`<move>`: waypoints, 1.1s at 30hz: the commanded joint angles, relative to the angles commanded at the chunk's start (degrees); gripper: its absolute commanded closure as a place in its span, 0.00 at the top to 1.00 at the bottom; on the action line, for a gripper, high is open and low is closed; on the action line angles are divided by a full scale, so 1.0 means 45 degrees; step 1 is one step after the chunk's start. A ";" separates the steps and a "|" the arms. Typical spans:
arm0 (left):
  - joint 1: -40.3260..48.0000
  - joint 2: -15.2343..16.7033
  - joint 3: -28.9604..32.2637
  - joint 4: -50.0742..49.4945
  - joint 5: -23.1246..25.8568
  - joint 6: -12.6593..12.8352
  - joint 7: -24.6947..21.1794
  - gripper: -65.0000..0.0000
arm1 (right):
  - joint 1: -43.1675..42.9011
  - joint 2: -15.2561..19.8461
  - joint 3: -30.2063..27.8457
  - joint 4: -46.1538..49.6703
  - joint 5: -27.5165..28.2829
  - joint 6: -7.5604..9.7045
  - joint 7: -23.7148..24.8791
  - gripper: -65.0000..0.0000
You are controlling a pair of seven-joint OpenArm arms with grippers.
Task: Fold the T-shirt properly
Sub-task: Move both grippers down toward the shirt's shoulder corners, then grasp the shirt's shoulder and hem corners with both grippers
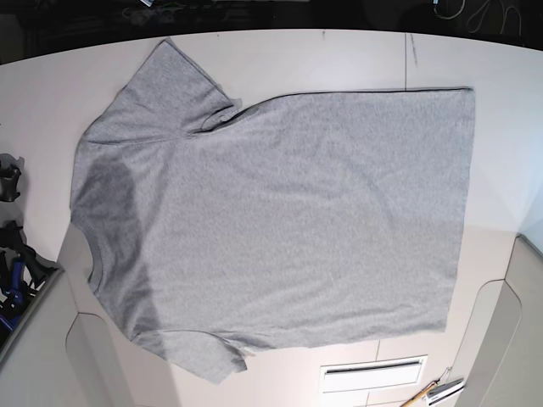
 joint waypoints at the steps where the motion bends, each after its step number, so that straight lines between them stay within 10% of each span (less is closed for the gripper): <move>1: 0.0384 0.0000 -0.0306 0.0602 -0.0325 -0.0223 -0.0005 0.25 | -0.0393 0.0092 0.0588 0.0690 0.0452 0.0287 -0.0262 0.23; 7: 0.2050 0.0005 -0.2671 0.3463 -0.2259 -0.0926 0.1069 0.25 | -0.2327 0.0121 0.4371 0.4313 0.3842 0.1515 -0.1700 0.23; 12: 0.3011 0.0005 -0.4716 0.5119 -0.3730 -0.0926 0.1807 0.26 | -0.2555 0.0117 0.6431 0.6246 0.6353 0.1515 -0.3143 0.23; 19: 0.3138 -0.0272 -0.6227 0.6630 -0.5877 -0.0926 0.1885 0.54 | -0.1525 -0.0243 0.8102 0.6285 0.7203 0.1292 -0.3254 0.25; 25: 0.3089 -0.0816 -0.6222 0.7742 -0.5999 -0.0926 0.1904 0.61 | 0.0039 -0.0894 0.8194 0.4838 0.7310 0.0452 -0.3526 0.48; 33: 0.0967 -0.1894 -0.6217 0.7728 -0.5853 -0.0340 0.2754 0.68 | 0.1758 -0.1695 0.8165 0.2409 0.8218 0.0976 -0.4527 0.48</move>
